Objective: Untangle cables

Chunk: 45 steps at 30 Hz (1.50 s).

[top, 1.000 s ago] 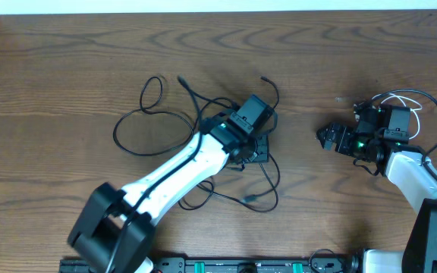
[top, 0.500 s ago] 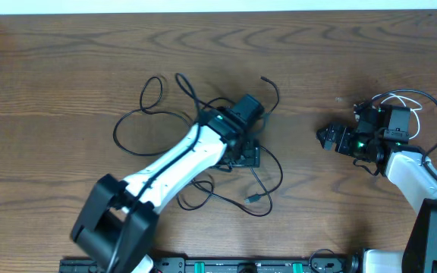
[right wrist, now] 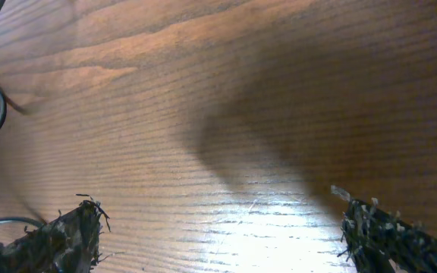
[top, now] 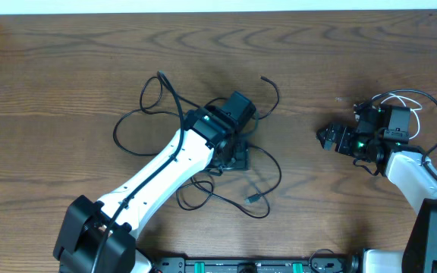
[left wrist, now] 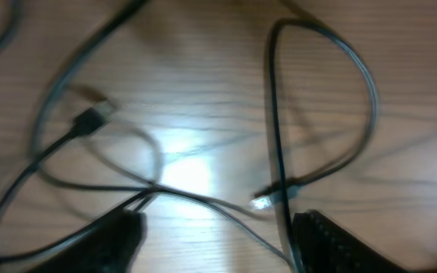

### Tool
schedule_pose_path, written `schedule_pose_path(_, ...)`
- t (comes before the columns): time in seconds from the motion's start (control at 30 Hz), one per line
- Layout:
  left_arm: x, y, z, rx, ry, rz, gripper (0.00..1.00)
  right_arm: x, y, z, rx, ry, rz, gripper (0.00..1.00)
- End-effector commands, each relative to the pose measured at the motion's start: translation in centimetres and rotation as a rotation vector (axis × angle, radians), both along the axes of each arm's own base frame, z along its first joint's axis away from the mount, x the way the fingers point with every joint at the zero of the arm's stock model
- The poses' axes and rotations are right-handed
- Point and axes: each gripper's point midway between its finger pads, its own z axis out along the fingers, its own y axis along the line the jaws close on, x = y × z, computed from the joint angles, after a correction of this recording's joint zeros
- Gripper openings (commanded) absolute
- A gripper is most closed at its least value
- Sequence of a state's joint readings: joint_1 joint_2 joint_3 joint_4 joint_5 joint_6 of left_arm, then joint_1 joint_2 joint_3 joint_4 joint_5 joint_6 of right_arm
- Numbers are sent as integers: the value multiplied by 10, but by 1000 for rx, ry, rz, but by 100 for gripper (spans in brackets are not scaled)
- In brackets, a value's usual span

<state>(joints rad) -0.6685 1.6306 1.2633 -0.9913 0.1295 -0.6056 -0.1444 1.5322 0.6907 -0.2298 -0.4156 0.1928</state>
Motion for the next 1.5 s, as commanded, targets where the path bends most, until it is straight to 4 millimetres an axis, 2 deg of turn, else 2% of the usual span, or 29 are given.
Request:
schedule_pose_path(0.0,8,22,-1,121,-48,14,57,0,3,-1,-2,-4,19,99)
schedule_pose_path(0.1,3,25,-5,128,-27,20,58,0,3,-1,-2,-4,19,99)
schedule_pose_path(0.23,-3,25,-11,131,0,44,81,0,3,-1,-2,-4,19,99)
schedule_pose_path(0.3,-6,23,-12,115,15,42,98,0,3,-1,-2,-4,19,99)
schedule_pose_path(0.47,0,17,-12,91,-6,43,98,0,3,-1,-2,-4,19,99)
schedule_pose_path(0.63,28,-9,-6,-25,-116,45,98,0,3,-1,-2,-4,19,99)
schedule_pose_path(0.73,44,-15,1,-71,-173,61,98,0,3,-1,-2,-4,19,99)
schedule_pose_path(0.9,63,-1,23,-123,-220,162,98,0,3,-1,-2,-4,19,99)
schedule_pose_path(1.03,67,9,49,-243,-217,224,98,0,3,-1,-2,-4,19,99)
schedule_pose_path(1.1,66,18,58,-273,-209,249,98,0,3,-1,-2,-4,19,99)
schedule_pose_path(1.2,56,33,56,-241,-165,280,98,0,3,-1,-2,-4,19,99)
schedule_pose_path(1.37,19,61,27,-59,-11,298,98,0,3,-1,-2,-4,19,99)
schedule_pose_path(1.47,5,71,10,0,43,301,98,0,3,-1,-2,-4,19,99)
